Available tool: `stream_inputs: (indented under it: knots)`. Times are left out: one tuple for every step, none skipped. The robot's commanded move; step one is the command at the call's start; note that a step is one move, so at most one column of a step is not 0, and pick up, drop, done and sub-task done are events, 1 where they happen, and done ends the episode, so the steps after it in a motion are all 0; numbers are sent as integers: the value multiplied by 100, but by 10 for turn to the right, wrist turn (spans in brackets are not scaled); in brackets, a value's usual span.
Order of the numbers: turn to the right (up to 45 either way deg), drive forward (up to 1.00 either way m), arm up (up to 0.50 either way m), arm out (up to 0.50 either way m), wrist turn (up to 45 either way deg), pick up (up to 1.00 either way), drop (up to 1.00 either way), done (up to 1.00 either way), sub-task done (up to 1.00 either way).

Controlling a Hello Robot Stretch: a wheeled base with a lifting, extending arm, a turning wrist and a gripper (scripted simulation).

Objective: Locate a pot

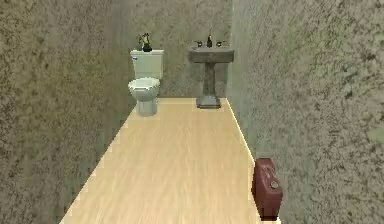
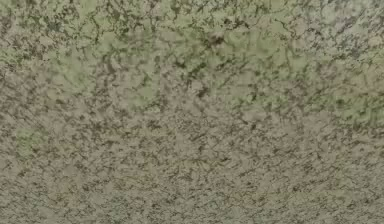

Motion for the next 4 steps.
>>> stream_inputs:
  knots:
    - [-450, 0, 0, 0, 0, 0, 0, 0, 0]
    - [-450, 0, 0, 0, 0, 0, 0, 0, 0]
    - [-450, 0, 0, 0, 0, 0, 0, 0, 0]
    - [-270, 0, 0, 0, 0, 0, 0, 0, 0]
